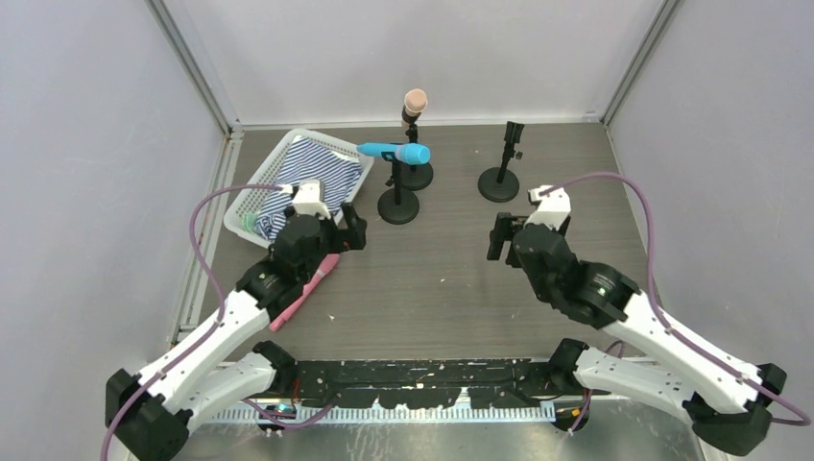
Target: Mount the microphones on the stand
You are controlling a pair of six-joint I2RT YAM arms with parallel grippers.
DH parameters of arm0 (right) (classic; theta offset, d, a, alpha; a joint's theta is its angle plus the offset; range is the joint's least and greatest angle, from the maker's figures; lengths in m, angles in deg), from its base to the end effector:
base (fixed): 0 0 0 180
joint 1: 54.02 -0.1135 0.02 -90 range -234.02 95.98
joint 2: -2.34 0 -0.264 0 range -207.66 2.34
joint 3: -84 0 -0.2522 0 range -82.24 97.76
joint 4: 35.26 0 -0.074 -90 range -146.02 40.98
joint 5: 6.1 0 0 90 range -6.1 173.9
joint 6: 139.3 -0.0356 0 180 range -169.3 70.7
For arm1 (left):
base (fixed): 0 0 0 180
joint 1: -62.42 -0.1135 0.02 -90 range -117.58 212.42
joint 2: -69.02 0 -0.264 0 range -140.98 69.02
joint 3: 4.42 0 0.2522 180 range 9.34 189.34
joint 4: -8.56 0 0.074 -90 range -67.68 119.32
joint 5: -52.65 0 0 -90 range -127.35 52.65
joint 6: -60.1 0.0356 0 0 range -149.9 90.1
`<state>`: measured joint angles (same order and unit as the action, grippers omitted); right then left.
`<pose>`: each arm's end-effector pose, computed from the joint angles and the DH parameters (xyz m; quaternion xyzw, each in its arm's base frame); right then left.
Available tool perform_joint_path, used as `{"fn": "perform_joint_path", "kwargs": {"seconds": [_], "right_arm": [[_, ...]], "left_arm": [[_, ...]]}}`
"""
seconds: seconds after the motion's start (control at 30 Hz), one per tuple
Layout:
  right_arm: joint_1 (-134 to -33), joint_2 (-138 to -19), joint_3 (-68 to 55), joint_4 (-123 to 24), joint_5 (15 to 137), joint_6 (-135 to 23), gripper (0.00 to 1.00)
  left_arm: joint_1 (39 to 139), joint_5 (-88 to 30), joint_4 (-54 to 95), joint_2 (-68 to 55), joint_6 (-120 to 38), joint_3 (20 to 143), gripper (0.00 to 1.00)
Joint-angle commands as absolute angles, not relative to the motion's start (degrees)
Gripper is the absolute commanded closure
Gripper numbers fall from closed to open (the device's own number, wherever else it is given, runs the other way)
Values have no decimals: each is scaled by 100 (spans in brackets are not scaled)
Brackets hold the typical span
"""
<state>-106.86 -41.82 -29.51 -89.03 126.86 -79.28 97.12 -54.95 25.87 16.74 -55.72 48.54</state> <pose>0.1095 0.1043 0.3411 0.0147 0.8311 0.0615 0.5526 0.1821 -0.1130 0.2944 -0.0298 0.7972 -0.1915 0.5718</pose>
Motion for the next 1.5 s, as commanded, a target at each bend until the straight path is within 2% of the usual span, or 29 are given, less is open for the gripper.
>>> {"fn": "perform_joint_path", "kwargs": {"seconds": [0.0, 0.27, 0.43, 0.53, 0.7, 0.93, 1.23, 1.47], "right_arm": [[-9828, -4704, -2655, -8285, 12158, -7688, 16], [-7535, -5462, -2651, -7298, 9536, -8109, 15], [-6651, -5596, -3016, -6411, 9054, -8449, 16], [-6554, -5755, -3294, -5788, 9274, -8257, 15], [-6549, -6255, -3838, -3871, 9278, -8127, 18], [-6545, -7530, -3448, -2892, 8799, -7159, 18], [-6551, -9213, -3247, -1274, 9466, -6485, 20], [-6552, -10225, -3081, -138, 9600, -6422, 26]], "left_arm": [[9638, -6107, 4854, 2221, -6045, 5083, 0], [9588, -5775, 5861, 2375, -5936, 5277, 0], [9590, -5900, 6143, 2341, -6001, 5332, 0], [9591, -5751, 6289, 2286, -5956, 5395, 0], [9591, -5747, 6551, 2174, -5716, 5461, 0], [9589, -5549, 6613, 2200, -5630, 5487, 0], [9586, -5651, 6659, 2367, -5599, 5459, 0], [9591, -5684, 6682, 2349, -5591, 5462, 0]]}}
